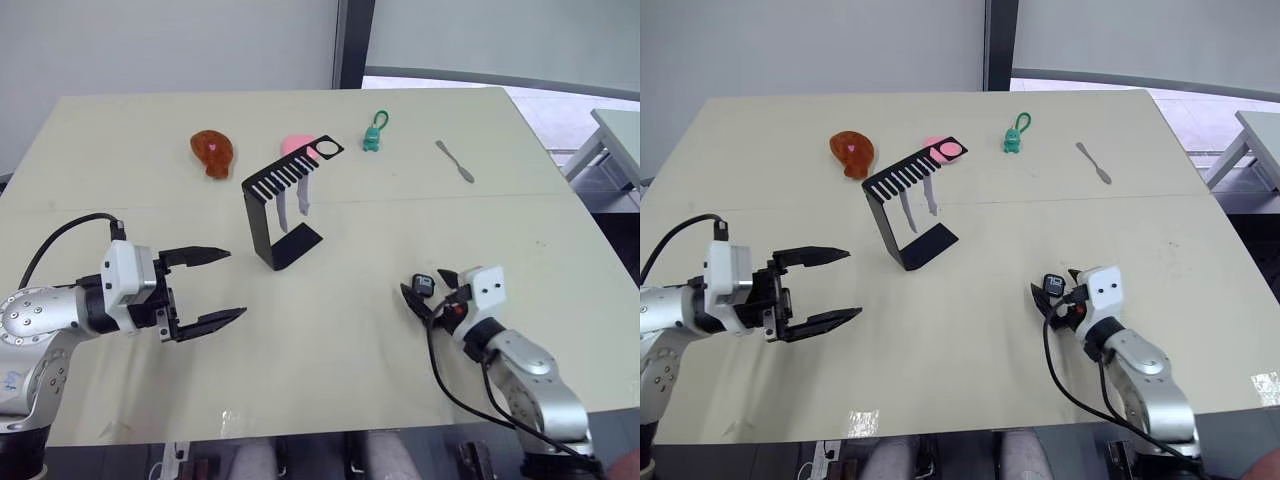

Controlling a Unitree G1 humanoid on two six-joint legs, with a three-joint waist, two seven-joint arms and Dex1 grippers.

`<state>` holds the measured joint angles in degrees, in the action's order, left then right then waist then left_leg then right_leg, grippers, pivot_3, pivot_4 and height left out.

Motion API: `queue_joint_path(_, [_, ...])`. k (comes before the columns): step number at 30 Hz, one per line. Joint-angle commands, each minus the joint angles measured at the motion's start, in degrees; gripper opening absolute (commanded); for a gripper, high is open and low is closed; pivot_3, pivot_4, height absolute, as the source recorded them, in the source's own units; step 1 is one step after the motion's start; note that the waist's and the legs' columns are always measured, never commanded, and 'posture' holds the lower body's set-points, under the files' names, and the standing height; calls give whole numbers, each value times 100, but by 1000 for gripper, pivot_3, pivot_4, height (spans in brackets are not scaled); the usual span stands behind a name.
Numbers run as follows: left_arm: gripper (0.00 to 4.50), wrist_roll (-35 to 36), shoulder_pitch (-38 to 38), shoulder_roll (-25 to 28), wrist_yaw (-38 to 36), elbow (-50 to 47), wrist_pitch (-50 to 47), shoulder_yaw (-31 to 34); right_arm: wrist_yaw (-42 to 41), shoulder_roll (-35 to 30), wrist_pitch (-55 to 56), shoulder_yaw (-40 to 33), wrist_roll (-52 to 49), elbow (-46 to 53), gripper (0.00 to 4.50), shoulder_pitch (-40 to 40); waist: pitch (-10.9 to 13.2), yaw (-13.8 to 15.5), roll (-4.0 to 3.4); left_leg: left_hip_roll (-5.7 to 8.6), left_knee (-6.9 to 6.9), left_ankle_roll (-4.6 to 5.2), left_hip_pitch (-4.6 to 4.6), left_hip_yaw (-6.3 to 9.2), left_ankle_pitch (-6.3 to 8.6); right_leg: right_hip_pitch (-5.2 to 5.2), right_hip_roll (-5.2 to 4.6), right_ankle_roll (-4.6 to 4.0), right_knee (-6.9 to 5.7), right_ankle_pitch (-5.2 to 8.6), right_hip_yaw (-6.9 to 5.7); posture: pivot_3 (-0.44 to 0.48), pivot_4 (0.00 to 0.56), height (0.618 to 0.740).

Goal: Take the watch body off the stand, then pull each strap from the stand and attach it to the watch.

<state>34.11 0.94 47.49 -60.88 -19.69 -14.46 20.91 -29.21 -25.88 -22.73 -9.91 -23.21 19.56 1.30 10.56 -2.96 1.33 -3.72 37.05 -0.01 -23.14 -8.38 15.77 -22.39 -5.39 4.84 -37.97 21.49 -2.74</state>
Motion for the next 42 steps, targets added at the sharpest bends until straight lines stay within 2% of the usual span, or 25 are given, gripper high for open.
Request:
queue_joint_path(1, [4500,-61,-417,32,-34,18,144,443,-819,-636,-155,-818,-821,581,4475,194,0,0,1,-1,1,1,-1,0,1,0,0,0,2,0,0,0,150,740])
queue_joint_path(5, [4500,-282,-1028,-50,10,226,424,889,-1743,-1416,-196,-1512,-1285,499,4475,701,-3,29,6,-3,2,10,14,7,6,18,0,0,4,0,-7,0,150,740])
queue_joint_path(8, [4500,-455,-1522,-211,123,528,720,1390,-2693,-1798,961,-1940,-859,-298,4475,1084,-1,47,8,-2,-6,24,50,8,17,61,0,0,22,0,-10,0,150,740])
queue_joint_path(10, [4500,-631,-1779,-341,235,775,996,1688,-3004,-1967,1658,-2110,-525,-1077,4475,1184,0,59,12,-2,-9,39,94,4,42,108,1,0,45,1,-9,0,150,740])
queue_joint_path(17, [4500,-903,-2265,-920,987,1114,1590,2441,-2881,-2430,2965,-2608,41,-3809,4475,569,-2,100,18,-1,2,50,99,-4,57,116,-5,0,50,1,-3,0,150,740])
queue_joint_path(23, [4500,-1006,-2410,-1145,1403,643,1612,2338,-3018,-2484,3559,-2356,197,-4897,4475,75,-3,100,19,-4,2,46,104,-5,57,120,-3,1,50,1,-2,0,150,740])
queue_joint_path(27, [4500,-910,-2263,-1287,1822,-32,1316,2025,-3039,-2250,3425,-1930,143,-4672,4475,-350,-4,99,17,-5,3,42,108,-4,56,125,-3,1,46,0,-2,0,150,740])
queue_joint_path(31, [4500,-949,-2158,-1427,2238,-938,799,1377,-3259,-1944,3507,-1689,-145,-4187,4475,-661,-4,98,12,-5,2,15,106,-4,41,125,-3,4,46,-1,0,0,150,740])
queue_joint_path(34, [4500,-1140,-1705,-1681,3000,-1581,321,734,-3339,-1727,3146,-1327,-286,-3688,4475,-879,-3,118,11,-5,3,13,106,-4,39,125,-1,6,44,-2,0,0,150,740])
queue_joint_path(40, [4500,-2076,-1287,-2217,3988,-2309,-252,-781,-3680,-1318,2908,-799,-642,-2947,4475,-1170,-4,139,10,-2,8,14,106,-1,38,130,-1,11,45,-5,-2,0,150,740])
queue_joint_path(42, [4500,-2378,-1120,-2598,4390,-2356,-370,-1339,-3778,-1208,2619,-620,-857,-2681,4475,-1302,-4,140,10,-3,11,14,103,-2,38,128,0,13,45,-6,-2,0,150,740])
